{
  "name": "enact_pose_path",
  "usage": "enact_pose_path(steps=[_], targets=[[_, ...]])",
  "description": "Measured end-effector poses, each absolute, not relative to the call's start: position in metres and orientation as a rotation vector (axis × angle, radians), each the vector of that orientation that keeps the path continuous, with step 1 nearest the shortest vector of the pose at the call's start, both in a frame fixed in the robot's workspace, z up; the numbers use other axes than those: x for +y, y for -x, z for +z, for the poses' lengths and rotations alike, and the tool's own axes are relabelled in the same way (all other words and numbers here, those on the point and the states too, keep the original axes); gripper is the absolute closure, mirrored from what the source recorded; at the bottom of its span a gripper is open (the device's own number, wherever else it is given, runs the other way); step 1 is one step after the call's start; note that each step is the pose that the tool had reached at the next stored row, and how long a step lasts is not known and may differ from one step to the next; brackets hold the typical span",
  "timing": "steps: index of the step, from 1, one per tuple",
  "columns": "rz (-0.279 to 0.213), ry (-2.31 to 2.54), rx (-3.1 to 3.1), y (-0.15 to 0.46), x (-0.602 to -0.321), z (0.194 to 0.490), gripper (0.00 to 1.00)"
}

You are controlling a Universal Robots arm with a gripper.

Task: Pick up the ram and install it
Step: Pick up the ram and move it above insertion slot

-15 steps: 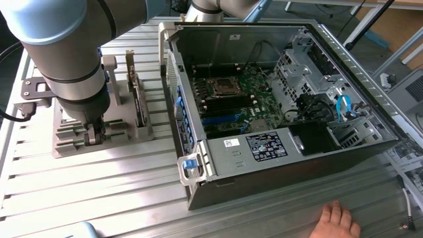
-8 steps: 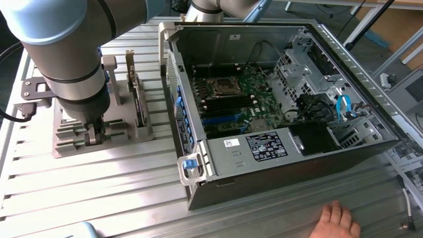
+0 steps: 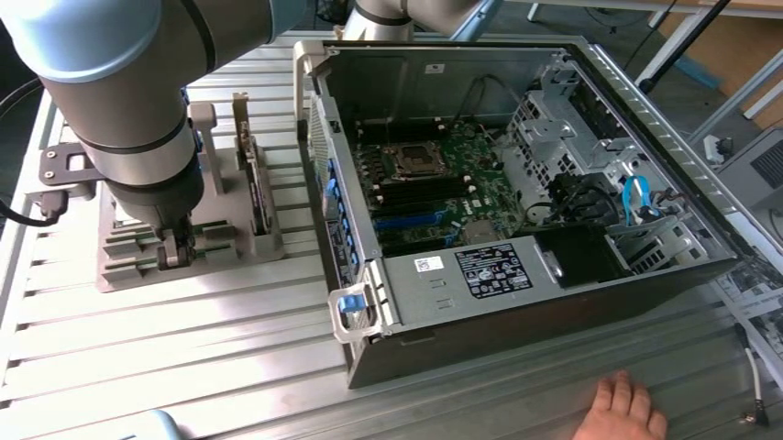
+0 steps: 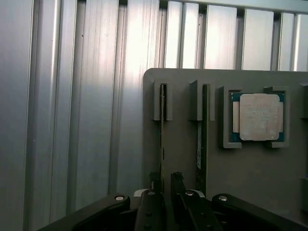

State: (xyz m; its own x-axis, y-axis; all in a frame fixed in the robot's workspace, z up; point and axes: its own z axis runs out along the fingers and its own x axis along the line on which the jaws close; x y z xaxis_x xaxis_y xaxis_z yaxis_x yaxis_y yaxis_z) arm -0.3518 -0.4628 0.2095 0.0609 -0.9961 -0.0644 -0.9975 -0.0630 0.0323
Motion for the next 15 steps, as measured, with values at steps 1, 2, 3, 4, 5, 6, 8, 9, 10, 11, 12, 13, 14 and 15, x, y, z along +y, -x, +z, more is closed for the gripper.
enact_pose_path(steps=[1, 2, 3, 4, 5, 6, 8, 9, 10, 11, 12, 13, 14, 15], targets=[[0.108, 2.271, 2.138, 0.3518, -0.4628, 0.2095, 0.78], [0.108, 2.268, 2.141, 0.3517, -0.4628, 0.2095, 0.78], [0.108, 2.265, 2.145, 0.3517, -0.4629, 0.2096, 0.78], [0.108, 2.260, 2.149, 0.3517, -0.4629, 0.2096, 0.78], [0.108, 2.254, 2.155, 0.3517, -0.4630, 0.2095, 0.78], [0.108, 2.251, 2.159, 0.3517, -0.4630, 0.2095, 0.78], [0.107, 2.249, 2.160, 0.3517, -0.4630, 0.2095, 0.78], [0.107, 2.249, 2.160, 0.3517, -0.4630, 0.2095, 0.78], [0.107, 2.249, 2.160, 0.3517, -0.4630, 0.2095, 0.78], [0.107, 2.249, 2.160, 0.3517, -0.4630, 0.2095, 0.78], [0.108, 2.249, 2.160, 0.3517, -0.4630, 0.2095, 0.78], [0.107, 2.249, 2.160, 0.3515, -0.4630, 0.2094, 0.78], [0.107, 2.249, 2.160, 0.3511, -0.4631, 0.2094, 0.78], [0.108, 2.249, 2.160, 0.3506, -0.4631, 0.2095, 0.78]])
